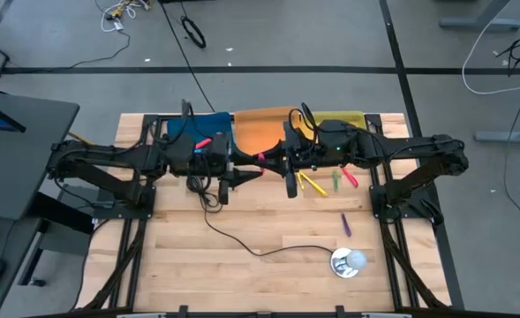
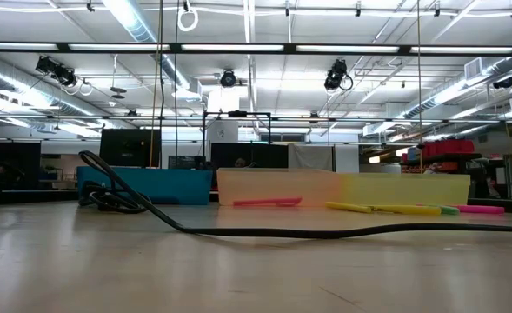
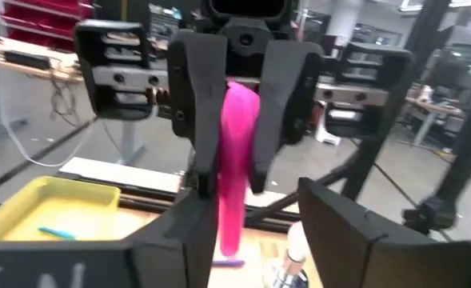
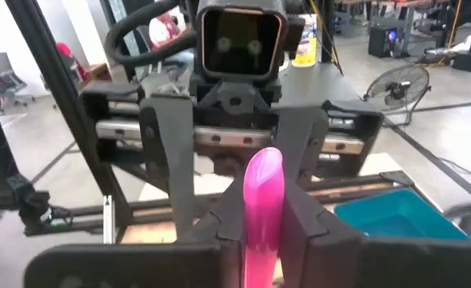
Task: Pick & Place Markers
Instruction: Put the small pink pen into the yellow bin
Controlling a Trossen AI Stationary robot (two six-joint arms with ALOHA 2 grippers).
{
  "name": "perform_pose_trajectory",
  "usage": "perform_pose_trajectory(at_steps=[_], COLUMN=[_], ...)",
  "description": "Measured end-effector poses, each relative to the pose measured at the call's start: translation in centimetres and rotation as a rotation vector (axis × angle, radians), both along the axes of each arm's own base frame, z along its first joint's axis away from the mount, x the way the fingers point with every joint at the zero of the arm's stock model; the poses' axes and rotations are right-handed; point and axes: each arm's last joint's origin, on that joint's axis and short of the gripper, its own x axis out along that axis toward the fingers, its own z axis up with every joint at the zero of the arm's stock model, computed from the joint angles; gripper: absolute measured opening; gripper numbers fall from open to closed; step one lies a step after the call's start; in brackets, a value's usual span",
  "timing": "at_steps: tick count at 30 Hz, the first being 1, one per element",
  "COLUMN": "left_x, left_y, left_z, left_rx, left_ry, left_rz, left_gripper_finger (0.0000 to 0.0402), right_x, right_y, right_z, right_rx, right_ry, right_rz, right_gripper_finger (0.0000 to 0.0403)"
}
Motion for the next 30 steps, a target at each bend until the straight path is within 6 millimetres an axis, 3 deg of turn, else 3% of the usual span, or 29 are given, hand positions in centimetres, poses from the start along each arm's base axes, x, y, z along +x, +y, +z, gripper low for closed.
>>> perform_pose_trajectory(at_steps=[7,26,30], left_x=[0.0,0.0,-0.5], left_y=[-0.1,-0.1,0.0], left_z=[-0.1,-0.1,-0.7], left_rx=[-0.019,-0.032,0.002], left_ry=[0.013,0.018,0.107], left_rz=[-0.024,-0.02,-0.022], left_gripper_finger=[0.0209,0.0213,0.021], right_x=[-1.6,-8.2,-9.9], right_y=[-0.3,-1.1,-1.3], right_z=[0.4,2.6,3.0], right_rx=[-0.015,-0.096,-0.1], right_ry=[0.05,0.12,0.137], right_rz=[-0.059,-0.213,-0.231], right_gripper_finger=[0.0035,0.0035,0.0035])
